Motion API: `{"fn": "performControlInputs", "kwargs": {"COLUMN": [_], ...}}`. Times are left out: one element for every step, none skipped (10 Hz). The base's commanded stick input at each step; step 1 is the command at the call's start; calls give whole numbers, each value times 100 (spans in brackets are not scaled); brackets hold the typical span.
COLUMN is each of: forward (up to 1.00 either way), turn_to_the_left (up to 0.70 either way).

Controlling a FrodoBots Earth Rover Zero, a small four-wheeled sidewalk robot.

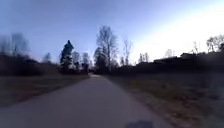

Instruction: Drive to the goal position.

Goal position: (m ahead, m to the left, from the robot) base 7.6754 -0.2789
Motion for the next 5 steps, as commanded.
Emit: {"fn": "performControlInputs", "kwargs": {"forward": [100, 100, 100, 100, 100], "turn_to_the_left": [30, 40, 13, 0, 0]}}
